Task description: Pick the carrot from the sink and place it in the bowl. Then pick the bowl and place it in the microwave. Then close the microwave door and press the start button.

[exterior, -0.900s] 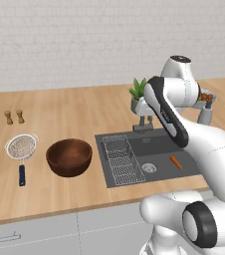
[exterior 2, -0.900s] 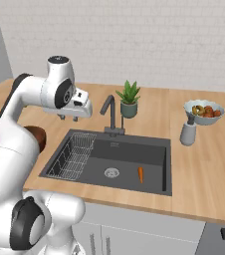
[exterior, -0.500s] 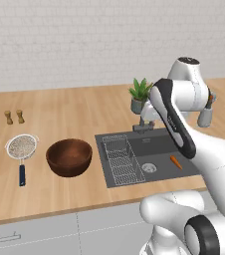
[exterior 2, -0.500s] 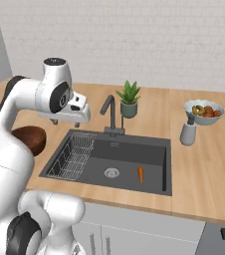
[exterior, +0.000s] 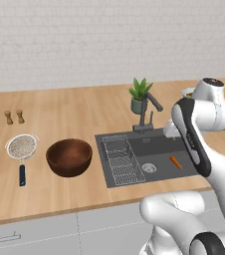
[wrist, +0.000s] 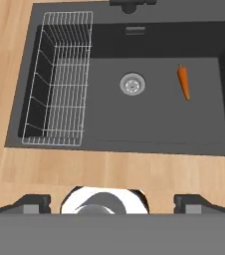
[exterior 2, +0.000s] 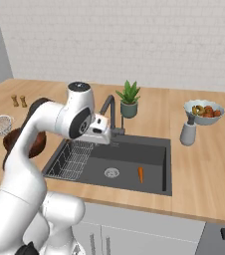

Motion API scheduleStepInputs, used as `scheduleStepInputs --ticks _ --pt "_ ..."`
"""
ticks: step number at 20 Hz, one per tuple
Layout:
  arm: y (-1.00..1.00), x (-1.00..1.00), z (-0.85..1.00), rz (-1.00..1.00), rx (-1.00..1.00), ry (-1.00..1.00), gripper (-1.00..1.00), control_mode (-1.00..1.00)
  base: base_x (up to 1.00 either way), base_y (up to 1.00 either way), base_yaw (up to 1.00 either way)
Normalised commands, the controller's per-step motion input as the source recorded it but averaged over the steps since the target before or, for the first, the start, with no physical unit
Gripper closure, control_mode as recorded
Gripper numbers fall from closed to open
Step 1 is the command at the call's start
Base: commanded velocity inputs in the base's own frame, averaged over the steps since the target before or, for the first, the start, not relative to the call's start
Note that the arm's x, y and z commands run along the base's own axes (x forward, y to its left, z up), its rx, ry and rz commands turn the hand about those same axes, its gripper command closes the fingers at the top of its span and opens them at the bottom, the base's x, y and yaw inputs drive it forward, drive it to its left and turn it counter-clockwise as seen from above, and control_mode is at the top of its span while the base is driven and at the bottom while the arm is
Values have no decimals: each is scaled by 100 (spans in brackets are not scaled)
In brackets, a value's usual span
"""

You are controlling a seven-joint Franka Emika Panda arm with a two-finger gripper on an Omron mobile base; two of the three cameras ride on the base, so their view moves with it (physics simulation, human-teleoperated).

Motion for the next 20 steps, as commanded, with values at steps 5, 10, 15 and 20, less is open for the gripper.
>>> scheduleStepInputs --ticks 5,10,15,20 --pt "-55 52 -87 -4 0 -6 -100 -100 0 0 0" --pt "-70 61 -58 0 0 0 -100 -100 0 0 0" --pt "-62 62 -23 6 1 5 -100 -100 0 0 0" --pt "-50 66 -31 8 1 5 -100 -100 0 0 0"
